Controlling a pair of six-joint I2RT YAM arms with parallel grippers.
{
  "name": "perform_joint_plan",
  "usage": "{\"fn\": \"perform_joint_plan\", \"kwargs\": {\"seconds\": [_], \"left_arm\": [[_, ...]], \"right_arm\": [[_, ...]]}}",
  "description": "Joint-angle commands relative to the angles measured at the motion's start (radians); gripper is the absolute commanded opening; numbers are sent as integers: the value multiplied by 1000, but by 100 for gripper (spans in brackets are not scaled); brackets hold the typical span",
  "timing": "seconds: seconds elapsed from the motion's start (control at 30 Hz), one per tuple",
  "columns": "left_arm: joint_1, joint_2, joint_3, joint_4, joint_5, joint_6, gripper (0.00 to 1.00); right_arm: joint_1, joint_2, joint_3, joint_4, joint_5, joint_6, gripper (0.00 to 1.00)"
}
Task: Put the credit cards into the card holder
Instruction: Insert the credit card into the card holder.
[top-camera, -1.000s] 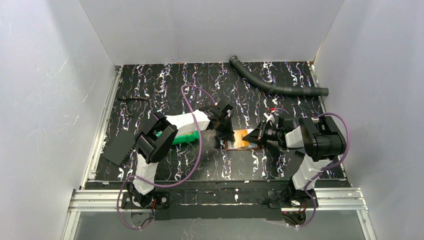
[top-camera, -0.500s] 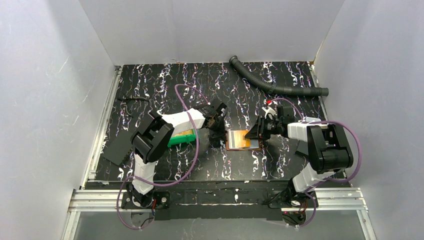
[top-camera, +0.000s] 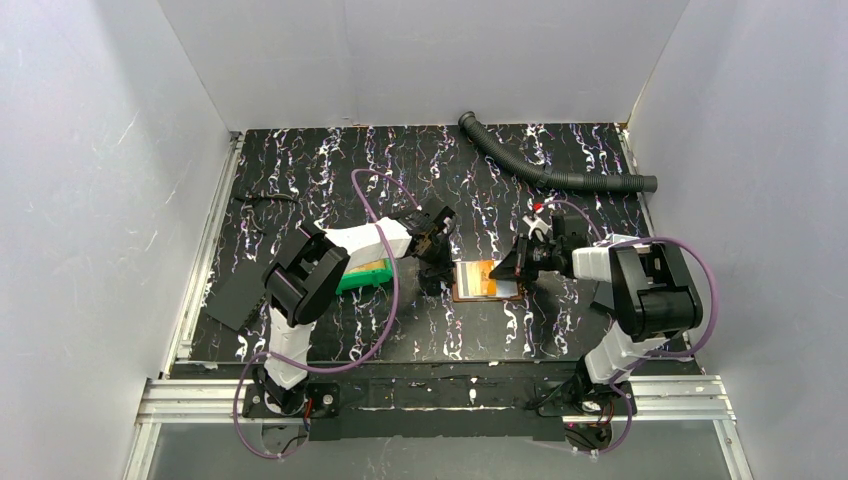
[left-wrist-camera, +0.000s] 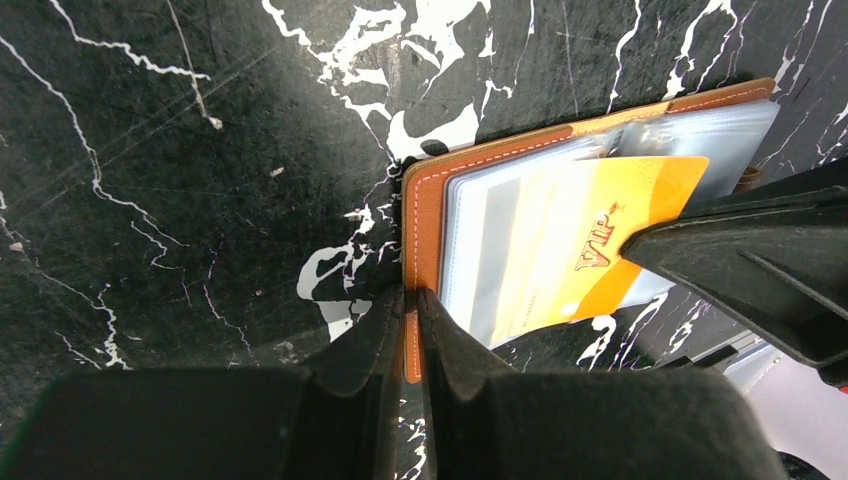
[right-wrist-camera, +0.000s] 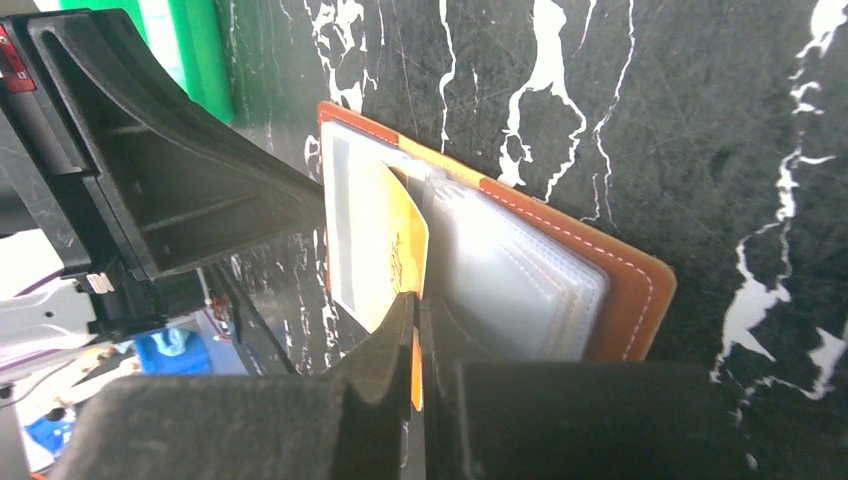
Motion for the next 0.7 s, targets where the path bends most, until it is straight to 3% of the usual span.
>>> {"fn": "perform_joint_plan", "kwargs": {"seconds": [0.0, 0.23, 0.67], "left_arm": [[-22, 34, 20, -11, 7, -2, 9], [-22, 38, 13, -10, 9, -2, 9], [-22, 37, 13, -10, 10, 4, 8]], "right_arm": [[16, 56, -54, 178, -49, 112, 4], [37, 107, -84, 346, -89, 206, 3], [71, 127, -36, 352, -102, 191, 5]]}}
